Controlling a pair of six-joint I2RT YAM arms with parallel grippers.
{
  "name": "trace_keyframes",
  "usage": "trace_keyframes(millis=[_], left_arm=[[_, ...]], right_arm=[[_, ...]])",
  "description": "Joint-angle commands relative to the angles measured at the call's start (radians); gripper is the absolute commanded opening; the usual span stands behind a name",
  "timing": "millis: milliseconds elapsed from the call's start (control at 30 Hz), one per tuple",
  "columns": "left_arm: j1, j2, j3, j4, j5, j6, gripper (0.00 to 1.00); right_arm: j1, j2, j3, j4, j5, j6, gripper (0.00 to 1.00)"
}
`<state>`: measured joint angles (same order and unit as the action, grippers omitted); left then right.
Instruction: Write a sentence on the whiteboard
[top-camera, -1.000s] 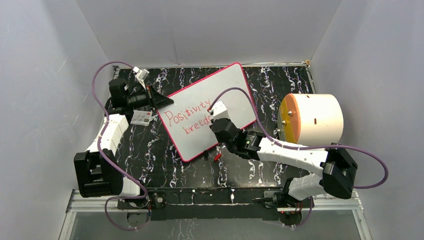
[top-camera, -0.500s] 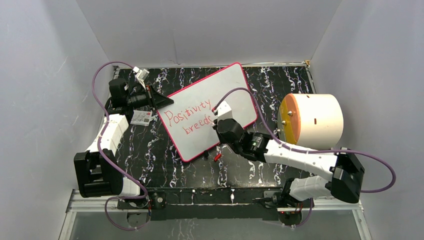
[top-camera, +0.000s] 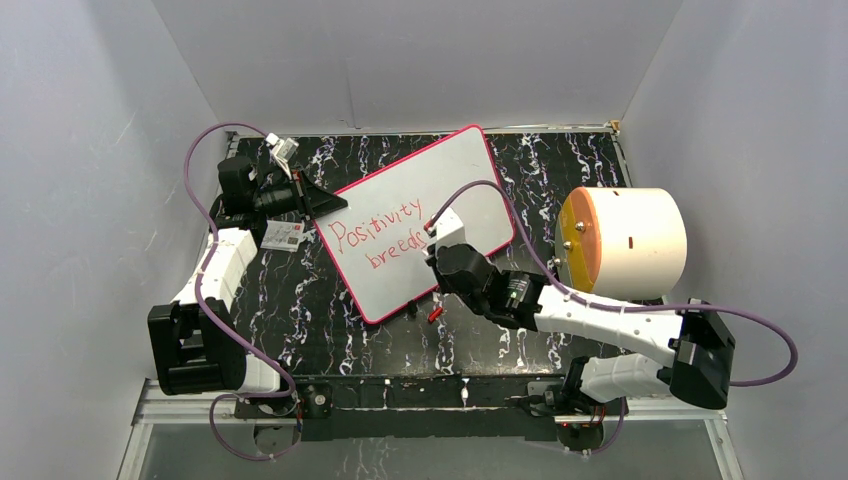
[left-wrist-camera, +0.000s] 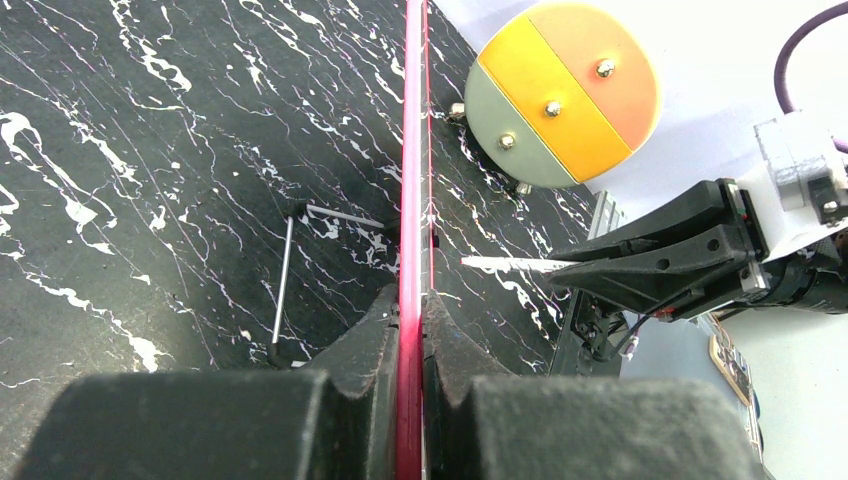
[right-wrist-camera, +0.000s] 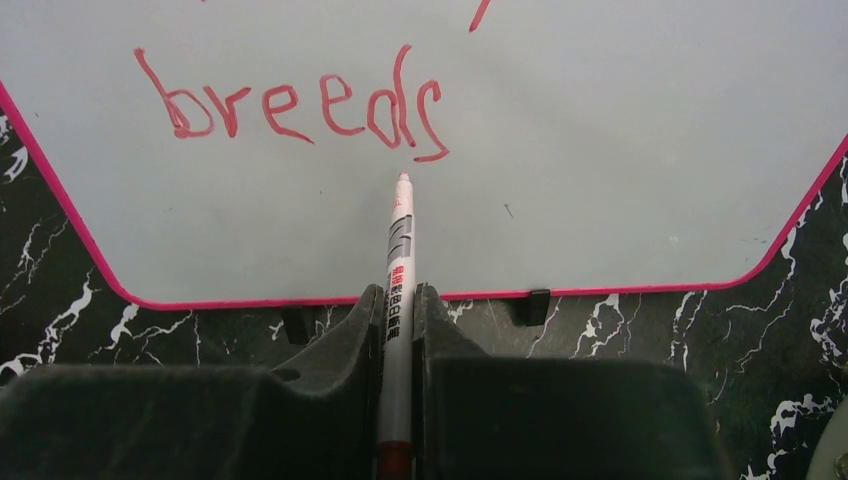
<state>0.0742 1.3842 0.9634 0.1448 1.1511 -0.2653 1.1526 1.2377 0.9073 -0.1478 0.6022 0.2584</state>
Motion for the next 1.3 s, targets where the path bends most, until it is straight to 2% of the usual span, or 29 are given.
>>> trace_keyframes(millis=[0,300,733,1267], left_arm=[[-0.019,0.049,-0.024,-0.08,-0.124,0.092,0.0],[-0.019,0.045,-0.02,-0.088,-0.126,0.095,0.0],[-0.019,0.042,-0.017,-0.096,-0.126,0.1,0.0],[-0.019,0.045,-0.015,-0.098,-0.125,0.104,0.0]], right_arm=[[0.014,-0.031,-0.022,0.031,0.032,-0.005,0.0],[-0.001,-0.026,0.0,-0.026,0.152,-0.025,0.0],[-0.133,-0.039,-0.002,0.101,0.029,-0.1,0.0],[-0.181,0.014,0.049,0.22,-0.011,-0.151,0.0]])
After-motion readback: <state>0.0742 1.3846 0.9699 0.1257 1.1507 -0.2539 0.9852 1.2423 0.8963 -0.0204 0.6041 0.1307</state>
